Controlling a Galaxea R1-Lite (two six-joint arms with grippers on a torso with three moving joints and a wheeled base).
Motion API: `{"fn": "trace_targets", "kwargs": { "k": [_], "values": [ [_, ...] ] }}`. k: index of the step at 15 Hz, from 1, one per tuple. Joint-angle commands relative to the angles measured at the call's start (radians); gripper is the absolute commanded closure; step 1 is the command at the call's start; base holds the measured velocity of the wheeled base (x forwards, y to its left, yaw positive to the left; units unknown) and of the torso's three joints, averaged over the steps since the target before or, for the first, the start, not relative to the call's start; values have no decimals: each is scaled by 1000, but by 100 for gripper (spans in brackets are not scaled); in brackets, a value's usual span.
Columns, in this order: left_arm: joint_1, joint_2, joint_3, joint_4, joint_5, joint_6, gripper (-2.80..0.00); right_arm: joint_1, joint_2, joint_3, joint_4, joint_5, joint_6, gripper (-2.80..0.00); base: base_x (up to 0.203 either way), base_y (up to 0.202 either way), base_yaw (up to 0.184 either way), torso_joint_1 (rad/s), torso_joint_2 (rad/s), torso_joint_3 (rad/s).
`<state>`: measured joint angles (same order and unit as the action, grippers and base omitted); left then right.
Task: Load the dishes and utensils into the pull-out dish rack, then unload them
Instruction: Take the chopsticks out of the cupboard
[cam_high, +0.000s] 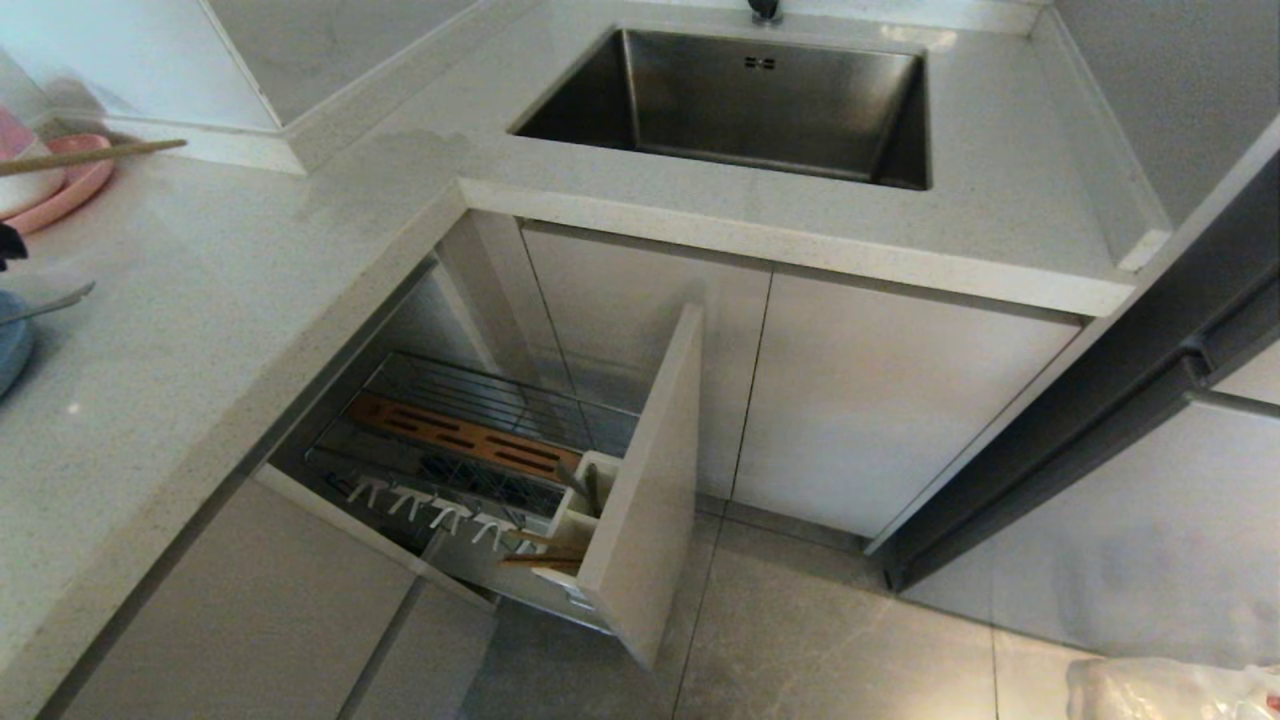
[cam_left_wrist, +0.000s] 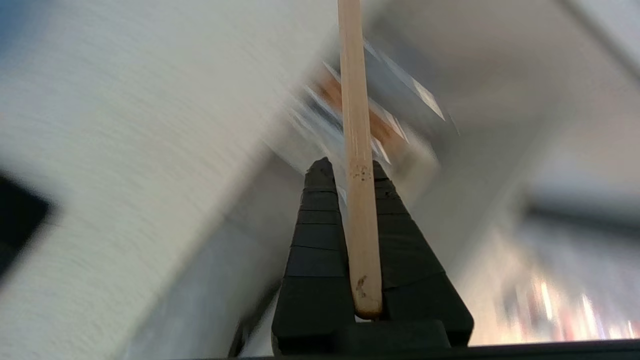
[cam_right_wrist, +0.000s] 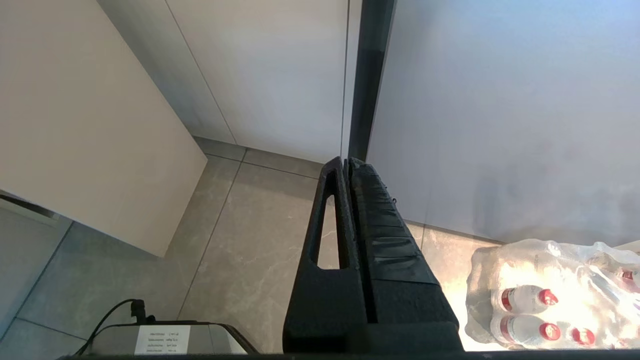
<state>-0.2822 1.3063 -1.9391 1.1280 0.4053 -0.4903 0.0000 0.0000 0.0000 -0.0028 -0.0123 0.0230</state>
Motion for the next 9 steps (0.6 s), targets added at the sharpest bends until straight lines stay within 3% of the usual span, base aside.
{"fn": "trace_targets", "kwargs": {
  "k": [1, 5, 7, 9],
  "values": [
    [69, 39, 4, -35, 29, -6, 0, 0, 1, 0, 0, 0, 0, 0, 0, 0, 0, 0, 0, 0],
    [296, 191, 5, -255, 154, -8, 0, 0, 2, 0, 0, 0, 0, 0, 0, 0, 0, 0, 0, 0],
    [347, 265, 5, -372, 252, -8, 0, 0, 2, 0, 0, 0, 0, 0, 0, 0, 0, 0, 0, 0],
    [370, 328, 5, -445, 292, -4, 0, 0, 1, 0, 0, 0, 0, 0, 0, 0, 0, 0, 0, 0]
  ]
}}
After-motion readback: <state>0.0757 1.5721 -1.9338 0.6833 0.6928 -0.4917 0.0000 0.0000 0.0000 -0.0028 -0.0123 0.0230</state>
